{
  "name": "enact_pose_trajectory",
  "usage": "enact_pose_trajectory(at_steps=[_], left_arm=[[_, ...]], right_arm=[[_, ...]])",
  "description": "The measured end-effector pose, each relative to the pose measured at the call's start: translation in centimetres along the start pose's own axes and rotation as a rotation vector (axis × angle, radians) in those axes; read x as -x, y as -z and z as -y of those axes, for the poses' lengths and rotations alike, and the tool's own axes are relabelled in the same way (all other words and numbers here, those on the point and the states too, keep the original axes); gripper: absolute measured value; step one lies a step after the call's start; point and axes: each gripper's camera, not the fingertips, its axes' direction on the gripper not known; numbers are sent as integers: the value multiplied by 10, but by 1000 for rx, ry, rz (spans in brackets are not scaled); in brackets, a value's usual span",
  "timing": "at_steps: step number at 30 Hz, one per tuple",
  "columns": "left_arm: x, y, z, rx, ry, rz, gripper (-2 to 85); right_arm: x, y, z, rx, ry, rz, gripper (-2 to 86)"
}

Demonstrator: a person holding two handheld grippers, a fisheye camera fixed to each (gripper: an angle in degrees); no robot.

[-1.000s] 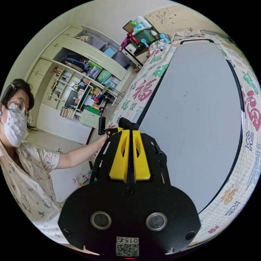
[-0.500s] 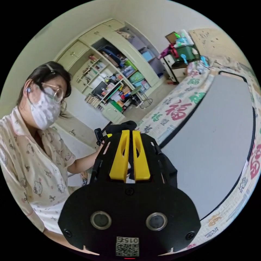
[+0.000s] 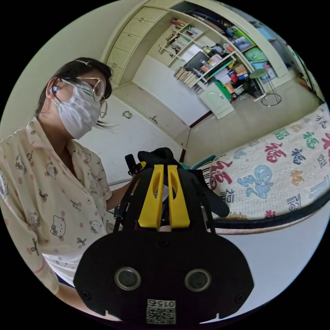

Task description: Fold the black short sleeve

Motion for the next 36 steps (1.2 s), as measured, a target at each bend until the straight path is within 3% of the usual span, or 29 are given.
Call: enact_pose_trajectory(at_steps=[6, 10, 13, 15, 17, 19, 23, 28, 33, 36], left_arm=[[21, 130, -68, -140, 217, 217, 19], [103, 180, -140, -162, 373, 334, 24], [216, 198, -200, -166, 513, 435, 38], [296, 206, -239, -200, 660, 578, 59], [377, 219, -277, -209, 840, 862, 67], [414, 225, -296, -213, 955, 964, 65], [456, 201, -317, -124, 856, 776, 63], [435, 147, -345, -83, 717, 631, 41], [383, 70, -321, -80, 436, 640, 8], [345, 29, -301, -133, 183, 676, -2]], right_arm=[[-21, -160, 111, 228, 15, 151, 5], [-57, -271, 174, 408, 26, 143, 4], [-112, -374, 220, 485, -4, -37, 3], [-159, -444, 251, 483, -78, -169, 2], [-208, -530, 293, 521, -65, -385, -2], [-231, -559, 328, 548, -120, -462, -4], [-207, -491, 373, 368, -59, -182, -5], [-190, -314, 356, 283, -126, -237, -6], [-145, -84, 340, 137, -125, -597, -3], [-74, 48, 339, 18, 56, -949, 3]])
